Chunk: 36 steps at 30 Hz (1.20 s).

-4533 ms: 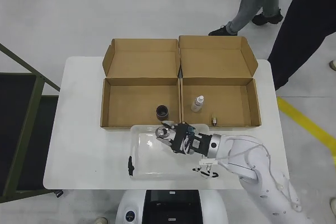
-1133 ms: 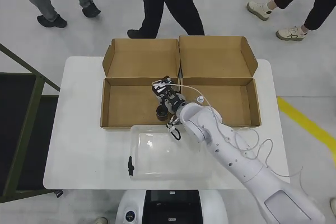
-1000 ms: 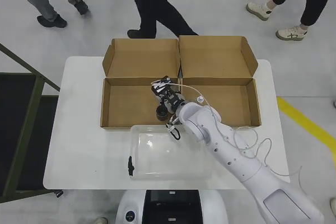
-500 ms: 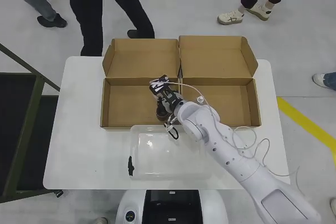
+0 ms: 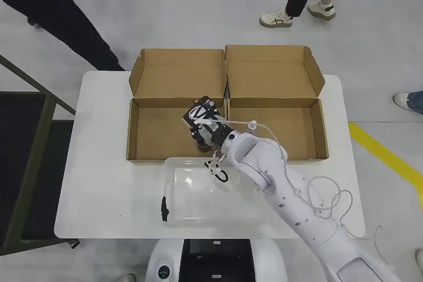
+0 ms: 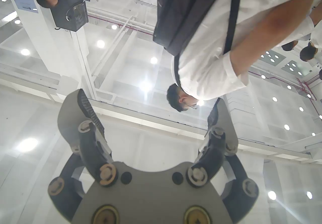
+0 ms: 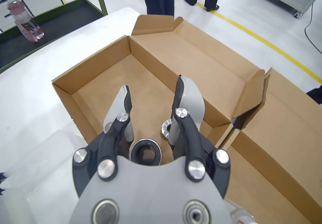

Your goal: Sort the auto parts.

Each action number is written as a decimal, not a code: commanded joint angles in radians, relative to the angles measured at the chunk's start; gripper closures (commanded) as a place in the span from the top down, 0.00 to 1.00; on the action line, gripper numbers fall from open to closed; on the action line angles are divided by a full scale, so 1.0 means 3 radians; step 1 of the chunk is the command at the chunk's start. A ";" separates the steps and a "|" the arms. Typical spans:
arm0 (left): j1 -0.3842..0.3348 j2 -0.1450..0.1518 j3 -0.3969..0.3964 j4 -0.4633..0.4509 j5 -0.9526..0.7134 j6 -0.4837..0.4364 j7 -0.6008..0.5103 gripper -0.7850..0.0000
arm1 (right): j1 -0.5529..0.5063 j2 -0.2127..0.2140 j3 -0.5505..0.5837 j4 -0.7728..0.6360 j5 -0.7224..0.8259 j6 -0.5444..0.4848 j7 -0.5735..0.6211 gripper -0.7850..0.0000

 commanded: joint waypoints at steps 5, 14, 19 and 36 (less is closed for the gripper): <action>0.0000 0.0000 0.0000 0.0000 0.0000 0.0000 0.0000 1.00 | -0.0388 0.0097 0.0228 -0.0514 -0.0221 -0.0299 -0.0133 0.64; 0.0000 0.0000 0.0000 0.0000 0.0000 0.0000 0.0000 1.00 | -0.1109 0.0244 0.0756 -0.1114 -0.0464 -0.0515 -0.0411 1.00; 0.0000 0.0000 0.0000 0.0000 0.0000 0.0000 0.0000 1.00 | -0.1541 0.0312 0.1120 -0.1251 -0.0427 -0.0607 -0.0803 1.00; 0.0000 0.0000 0.0000 0.0000 0.0000 0.0000 0.0000 1.00 | -0.2836 0.0429 0.2202 -0.1354 -0.0326 -0.0366 -0.1918 1.00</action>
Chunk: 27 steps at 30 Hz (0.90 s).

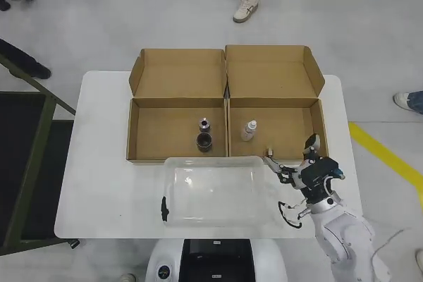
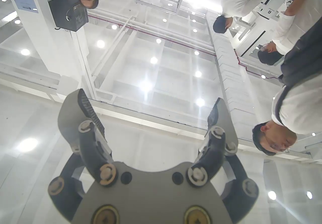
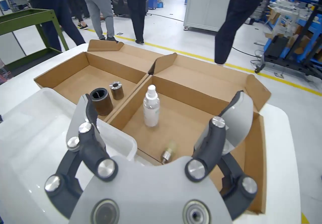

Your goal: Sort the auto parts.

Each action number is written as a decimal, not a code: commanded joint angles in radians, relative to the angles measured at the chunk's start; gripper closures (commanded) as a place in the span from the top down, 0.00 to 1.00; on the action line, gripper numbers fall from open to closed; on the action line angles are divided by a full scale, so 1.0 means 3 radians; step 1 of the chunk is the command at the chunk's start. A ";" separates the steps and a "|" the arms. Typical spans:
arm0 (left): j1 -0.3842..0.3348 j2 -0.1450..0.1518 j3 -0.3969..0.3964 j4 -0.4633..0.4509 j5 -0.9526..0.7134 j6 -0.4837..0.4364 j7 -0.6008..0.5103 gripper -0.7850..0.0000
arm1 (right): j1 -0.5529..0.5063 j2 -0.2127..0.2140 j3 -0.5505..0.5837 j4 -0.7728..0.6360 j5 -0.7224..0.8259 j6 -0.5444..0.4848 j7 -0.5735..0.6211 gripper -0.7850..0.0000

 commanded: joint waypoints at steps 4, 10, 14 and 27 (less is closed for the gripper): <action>0.0000 0.0000 0.0000 0.0000 0.0000 0.0000 0.0000 1.00 | -0.0260 0.0008 0.0236 0.0071 0.0093 0.0122 -0.0223 1.00; 0.0000 0.0000 0.0000 0.0000 0.0000 0.0000 0.0000 1.00 | -0.0407 0.0011 0.0375 0.0105 0.0174 0.0185 -0.0324 1.00; 0.0000 0.0000 0.0000 0.0000 0.0000 0.0000 0.0000 1.00 | -0.0437 0.0012 0.0398 0.0111 0.0220 0.0170 -0.0332 1.00; 0.0000 0.0000 0.0000 0.0000 0.0000 0.0000 0.0000 1.00 | -0.0437 0.0012 0.0398 0.0111 0.0220 0.0170 -0.0332 1.00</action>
